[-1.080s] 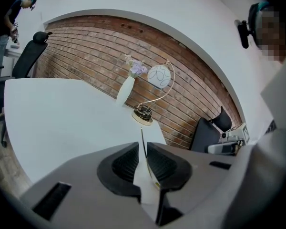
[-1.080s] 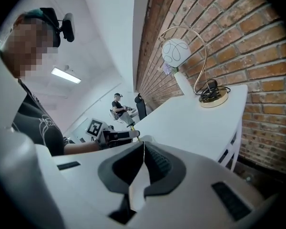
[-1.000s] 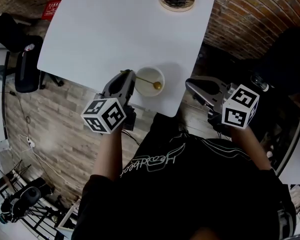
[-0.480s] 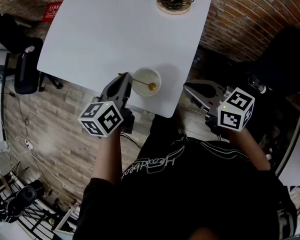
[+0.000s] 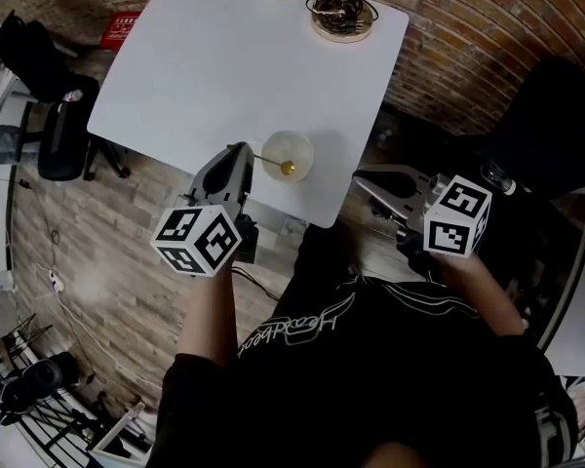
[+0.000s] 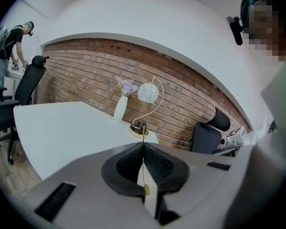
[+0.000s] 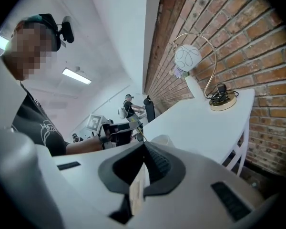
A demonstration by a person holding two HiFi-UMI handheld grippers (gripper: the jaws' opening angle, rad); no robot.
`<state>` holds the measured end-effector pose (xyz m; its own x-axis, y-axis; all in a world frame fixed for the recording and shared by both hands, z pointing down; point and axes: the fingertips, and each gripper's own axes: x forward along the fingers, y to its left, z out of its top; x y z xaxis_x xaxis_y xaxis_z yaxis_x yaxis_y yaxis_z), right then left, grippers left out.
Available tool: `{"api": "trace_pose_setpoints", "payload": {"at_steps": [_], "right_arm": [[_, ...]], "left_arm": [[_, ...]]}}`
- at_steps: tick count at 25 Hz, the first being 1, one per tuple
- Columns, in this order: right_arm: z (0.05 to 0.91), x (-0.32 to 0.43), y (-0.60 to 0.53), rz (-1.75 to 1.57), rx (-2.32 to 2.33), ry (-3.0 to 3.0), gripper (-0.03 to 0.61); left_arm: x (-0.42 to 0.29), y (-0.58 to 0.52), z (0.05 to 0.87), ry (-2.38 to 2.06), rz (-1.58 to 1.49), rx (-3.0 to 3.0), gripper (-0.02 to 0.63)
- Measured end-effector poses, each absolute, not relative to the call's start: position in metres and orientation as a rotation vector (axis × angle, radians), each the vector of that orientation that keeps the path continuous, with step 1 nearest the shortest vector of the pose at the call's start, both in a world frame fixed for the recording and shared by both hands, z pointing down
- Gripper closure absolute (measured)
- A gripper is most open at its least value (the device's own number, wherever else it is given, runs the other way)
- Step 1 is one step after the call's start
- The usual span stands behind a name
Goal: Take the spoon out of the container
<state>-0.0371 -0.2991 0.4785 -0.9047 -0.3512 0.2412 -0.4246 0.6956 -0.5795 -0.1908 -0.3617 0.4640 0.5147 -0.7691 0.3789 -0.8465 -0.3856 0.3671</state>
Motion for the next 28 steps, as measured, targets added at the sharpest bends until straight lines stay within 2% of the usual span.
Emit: {"api": "trace_pose_setpoints", "payload": {"at_steps": [8, 15, 28], "right_arm": [[0.431, -0.035, -0.246, 0.687, 0.604, -2.9, 0.581], [0.394, -0.021, -0.217, 0.652, 0.624, -2.971, 0.581], [0.362, 0.005, -0.165, 0.589, 0.596, -3.019, 0.581]], "left_arm": [[-0.179, -0.302, 0.401, -1.331, 0.078, 2.335, 0.606], [-0.158, -0.249, 0.365, -1.33, 0.06, 2.38, 0.606], [-0.099, -0.16, 0.354, -1.268, 0.068, 2.377, 0.607]]}}
